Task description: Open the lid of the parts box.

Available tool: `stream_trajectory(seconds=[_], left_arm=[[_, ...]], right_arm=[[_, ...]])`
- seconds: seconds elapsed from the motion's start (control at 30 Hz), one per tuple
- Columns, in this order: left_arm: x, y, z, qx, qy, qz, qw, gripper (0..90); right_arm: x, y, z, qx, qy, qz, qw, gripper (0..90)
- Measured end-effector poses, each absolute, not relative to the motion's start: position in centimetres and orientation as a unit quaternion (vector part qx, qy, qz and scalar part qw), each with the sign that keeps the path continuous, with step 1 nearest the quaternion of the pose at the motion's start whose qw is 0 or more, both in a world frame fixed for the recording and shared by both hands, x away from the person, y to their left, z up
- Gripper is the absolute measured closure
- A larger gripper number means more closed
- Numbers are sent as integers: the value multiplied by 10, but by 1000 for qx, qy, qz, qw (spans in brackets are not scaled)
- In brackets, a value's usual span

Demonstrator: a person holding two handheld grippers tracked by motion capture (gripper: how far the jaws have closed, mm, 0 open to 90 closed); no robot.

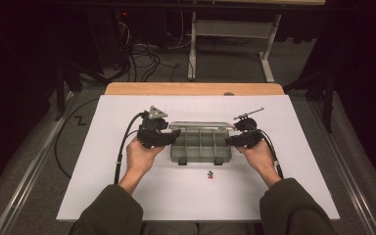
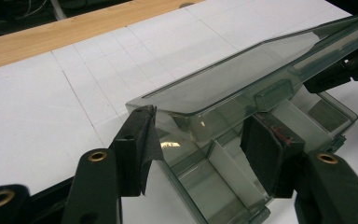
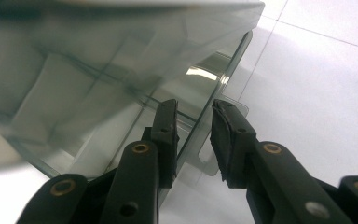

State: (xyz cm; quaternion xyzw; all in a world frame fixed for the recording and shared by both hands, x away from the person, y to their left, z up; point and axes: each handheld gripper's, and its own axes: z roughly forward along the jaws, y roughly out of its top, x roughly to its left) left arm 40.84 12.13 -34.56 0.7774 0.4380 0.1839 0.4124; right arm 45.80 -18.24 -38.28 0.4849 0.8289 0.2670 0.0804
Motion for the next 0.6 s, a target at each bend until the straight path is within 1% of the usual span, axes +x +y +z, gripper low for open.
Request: stream_trajectory(seconds=[0.17, 0.6], left_arm=[[414, 121, -346, 776, 442, 187, 409, 460], [424, 121, -347, 775, 446, 196, 403, 478]], right_arm=[[459, -183, -383, 485, 829, 266, 80, 748], [458, -182, -383, 482, 832, 261, 86, 753]])
